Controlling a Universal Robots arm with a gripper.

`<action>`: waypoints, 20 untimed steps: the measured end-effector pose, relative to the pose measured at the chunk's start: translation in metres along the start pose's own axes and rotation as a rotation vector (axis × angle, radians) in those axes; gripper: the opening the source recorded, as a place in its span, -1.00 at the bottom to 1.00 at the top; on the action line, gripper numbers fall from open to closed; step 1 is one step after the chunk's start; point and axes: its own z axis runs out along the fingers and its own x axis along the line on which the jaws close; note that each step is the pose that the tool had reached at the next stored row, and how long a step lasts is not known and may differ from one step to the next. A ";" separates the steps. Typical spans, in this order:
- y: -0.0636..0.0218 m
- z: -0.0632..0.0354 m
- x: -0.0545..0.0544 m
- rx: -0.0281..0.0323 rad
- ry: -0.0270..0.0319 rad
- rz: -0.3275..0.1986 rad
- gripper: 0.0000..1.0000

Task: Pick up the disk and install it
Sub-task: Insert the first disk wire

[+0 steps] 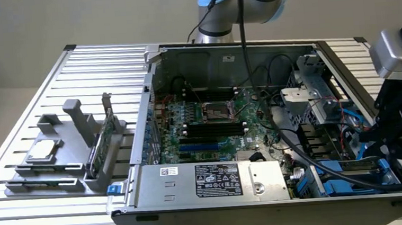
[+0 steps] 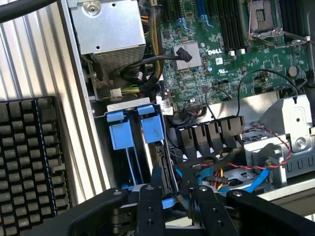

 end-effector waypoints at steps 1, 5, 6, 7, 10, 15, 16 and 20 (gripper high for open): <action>0.0000 0.0000 0.000 0.0020 -0.0003 0.015 -0.38; 0.0000 0.0000 0.000 0.0099 -0.0014 0.073 -0.38; 0.0000 0.0000 0.000 0.0118 -0.0016 0.088 -0.38; 0.0000 0.0000 0.000 0.0136 -0.0018 0.102 -0.38; 0.0000 0.0000 0.000 0.0192 -0.0026 0.146 -0.38; 0.0000 0.0000 0.000 0.0279 -0.0035 0.220 -0.38; 0.0000 0.0000 0.000 0.0295 -0.0036 0.234 -0.38; 0.0000 0.0000 0.000 0.0359 -0.0042 0.293 -0.38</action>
